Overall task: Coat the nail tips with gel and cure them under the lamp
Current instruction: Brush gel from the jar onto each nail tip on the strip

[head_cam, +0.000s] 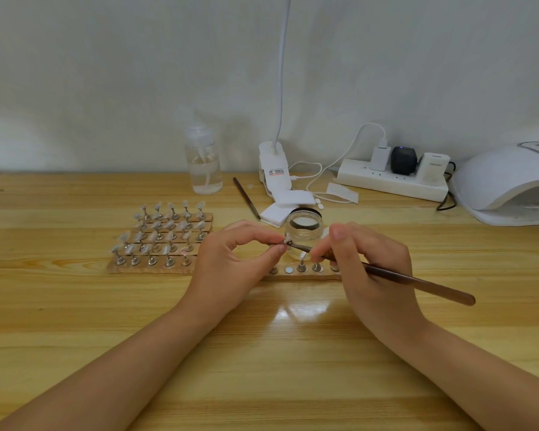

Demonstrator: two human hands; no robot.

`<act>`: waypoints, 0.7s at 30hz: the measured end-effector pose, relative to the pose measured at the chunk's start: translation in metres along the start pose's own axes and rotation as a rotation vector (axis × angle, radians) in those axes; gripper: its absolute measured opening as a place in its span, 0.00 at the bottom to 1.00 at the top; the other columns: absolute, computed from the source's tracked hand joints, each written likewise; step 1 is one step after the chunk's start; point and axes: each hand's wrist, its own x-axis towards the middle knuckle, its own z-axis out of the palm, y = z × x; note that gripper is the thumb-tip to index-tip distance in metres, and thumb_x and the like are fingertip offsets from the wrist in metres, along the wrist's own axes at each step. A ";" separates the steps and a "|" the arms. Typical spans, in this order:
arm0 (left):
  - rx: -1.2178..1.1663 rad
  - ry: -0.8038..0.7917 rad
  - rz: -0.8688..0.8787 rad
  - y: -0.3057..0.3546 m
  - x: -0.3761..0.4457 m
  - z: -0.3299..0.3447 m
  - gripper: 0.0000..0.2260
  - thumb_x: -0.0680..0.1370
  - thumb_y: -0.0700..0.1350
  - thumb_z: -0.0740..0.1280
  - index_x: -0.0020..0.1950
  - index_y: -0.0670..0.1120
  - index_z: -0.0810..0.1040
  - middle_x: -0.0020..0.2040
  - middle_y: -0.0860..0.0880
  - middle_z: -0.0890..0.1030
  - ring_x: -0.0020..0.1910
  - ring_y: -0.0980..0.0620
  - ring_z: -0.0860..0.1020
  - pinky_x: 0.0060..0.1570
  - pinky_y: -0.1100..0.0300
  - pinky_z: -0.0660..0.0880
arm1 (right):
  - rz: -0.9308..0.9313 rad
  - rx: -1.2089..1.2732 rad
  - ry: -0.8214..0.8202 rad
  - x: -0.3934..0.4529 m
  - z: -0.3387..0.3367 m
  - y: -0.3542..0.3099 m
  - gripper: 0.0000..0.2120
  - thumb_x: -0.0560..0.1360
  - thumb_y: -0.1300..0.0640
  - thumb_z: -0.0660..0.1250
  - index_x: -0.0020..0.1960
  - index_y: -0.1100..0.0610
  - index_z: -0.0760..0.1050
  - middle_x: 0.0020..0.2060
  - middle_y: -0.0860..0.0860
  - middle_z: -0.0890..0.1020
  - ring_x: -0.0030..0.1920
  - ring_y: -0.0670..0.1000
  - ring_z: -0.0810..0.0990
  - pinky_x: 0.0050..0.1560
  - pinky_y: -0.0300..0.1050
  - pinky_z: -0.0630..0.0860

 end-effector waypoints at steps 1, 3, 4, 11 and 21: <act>-0.001 0.001 -0.003 0.000 0.000 0.000 0.11 0.67 0.35 0.73 0.39 0.51 0.81 0.38 0.55 0.81 0.41 0.63 0.78 0.41 0.75 0.70 | 0.003 0.001 -0.003 0.000 0.000 0.000 0.18 0.76 0.56 0.56 0.34 0.59 0.78 0.29 0.47 0.79 0.33 0.40 0.77 0.37 0.32 0.72; 0.004 0.005 -0.012 0.000 0.000 0.000 0.10 0.67 0.35 0.73 0.39 0.51 0.81 0.38 0.55 0.81 0.41 0.63 0.78 0.42 0.75 0.70 | 0.025 0.020 0.004 -0.001 0.000 -0.001 0.18 0.76 0.55 0.55 0.33 0.57 0.77 0.28 0.46 0.78 0.33 0.40 0.77 0.37 0.32 0.72; 0.006 0.005 -0.015 0.000 0.000 0.000 0.10 0.67 0.35 0.73 0.39 0.51 0.81 0.38 0.55 0.81 0.41 0.63 0.78 0.42 0.75 0.70 | 0.038 0.038 0.015 -0.001 0.000 -0.001 0.18 0.76 0.54 0.55 0.32 0.56 0.77 0.28 0.46 0.78 0.32 0.40 0.77 0.37 0.31 0.71; -0.013 -0.002 -0.019 0.002 0.000 0.001 0.11 0.68 0.34 0.73 0.37 0.51 0.81 0.37 0.54 0.80 0.40 0.63 0.78 0.38 0.76 0.71 | 0.090 0.019 0.031 0.001 0.003 0.000 0.16 0.77 0.53 0.54 0.36 0.55 0.77 0.33 0.46 0.80 0.37 0.41 0.78 0.39 0.29 0.71; -0.043 -0.006 -0.024 0.005 -0.001 0.001 0.13 0.68 0.33 0.73 0.38 0.52 0.80 0.38 0.53 0.80 0.39 0.63 0.78 0.35 0.76 0.71 | 0.094 0.036 0.012 -0.001 0.002 0.000 0.16 0.76 0.52 0.55 0.34 0.52 0.76 0.30 0.44 0.79 0.33 0.38 0.77 0.38 0.27 0.69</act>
